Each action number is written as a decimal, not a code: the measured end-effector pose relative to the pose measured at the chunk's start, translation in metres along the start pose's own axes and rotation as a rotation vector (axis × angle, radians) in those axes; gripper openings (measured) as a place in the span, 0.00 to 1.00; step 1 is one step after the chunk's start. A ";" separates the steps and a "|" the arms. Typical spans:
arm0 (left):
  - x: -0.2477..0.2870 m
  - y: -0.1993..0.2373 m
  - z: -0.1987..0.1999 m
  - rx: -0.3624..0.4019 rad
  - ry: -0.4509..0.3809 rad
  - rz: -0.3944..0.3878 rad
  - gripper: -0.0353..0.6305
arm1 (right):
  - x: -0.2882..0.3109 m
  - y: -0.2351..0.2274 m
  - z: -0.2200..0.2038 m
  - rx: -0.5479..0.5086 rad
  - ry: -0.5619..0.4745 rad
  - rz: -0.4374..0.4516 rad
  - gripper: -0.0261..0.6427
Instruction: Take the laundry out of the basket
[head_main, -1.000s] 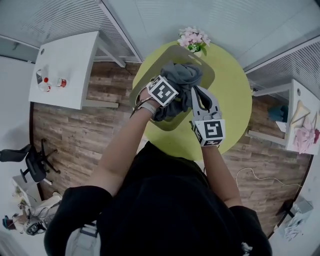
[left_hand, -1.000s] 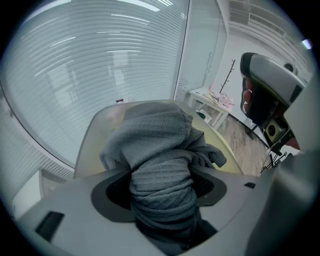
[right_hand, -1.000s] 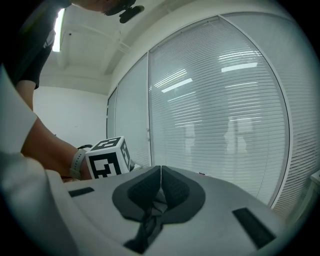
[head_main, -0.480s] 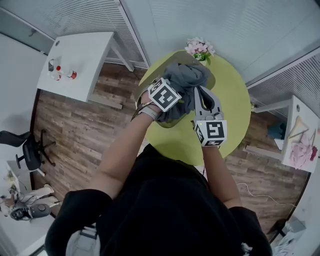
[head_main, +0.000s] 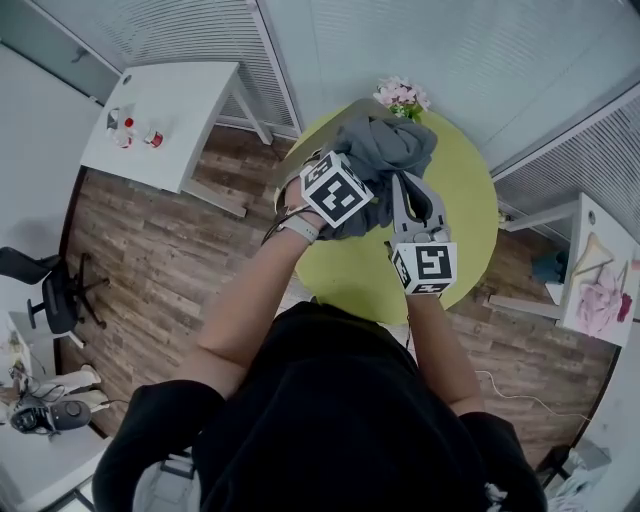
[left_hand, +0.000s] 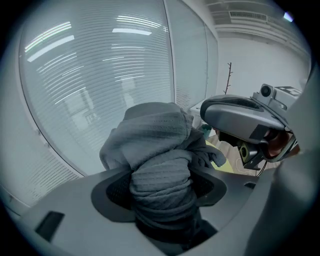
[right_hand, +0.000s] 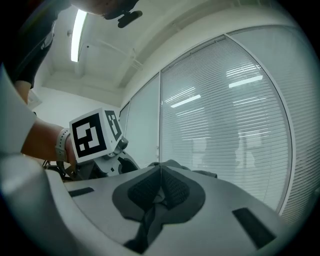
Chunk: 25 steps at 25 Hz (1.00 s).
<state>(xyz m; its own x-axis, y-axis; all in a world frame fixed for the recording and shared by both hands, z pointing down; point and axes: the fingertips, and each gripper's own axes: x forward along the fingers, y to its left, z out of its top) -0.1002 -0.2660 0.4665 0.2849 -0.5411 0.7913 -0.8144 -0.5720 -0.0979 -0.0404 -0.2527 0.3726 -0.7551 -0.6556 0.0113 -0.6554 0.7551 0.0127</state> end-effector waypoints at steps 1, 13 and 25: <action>-0.003 -0.005 0.000 0.009 -0.005 -0.007 0.52 | -0.005 0.003 0.001 -0.005 -0.001 -0.011 0.07; -0.034 -0.088 -0.003 0.138 -0.090 -0.120 0.52 | -0.089 0.037 0.007 -0.051 0.009 -0.186 0.07; -0.039 -0.184 -0.014 0.226 -0.121 -0.259 0.52 | -0.173 0.041 0.007 -0.076 0.023 -0.361 0.07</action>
<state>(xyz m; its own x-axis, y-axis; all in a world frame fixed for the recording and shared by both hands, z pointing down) 0.0317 -0.1315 0.4621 0.5355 -0.4219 0.7316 -0.5789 -0.8141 -0.0457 0.0632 -0.1078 0.3646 -0.4744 -0.8802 0.0151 -0.8757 0.4736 0.0940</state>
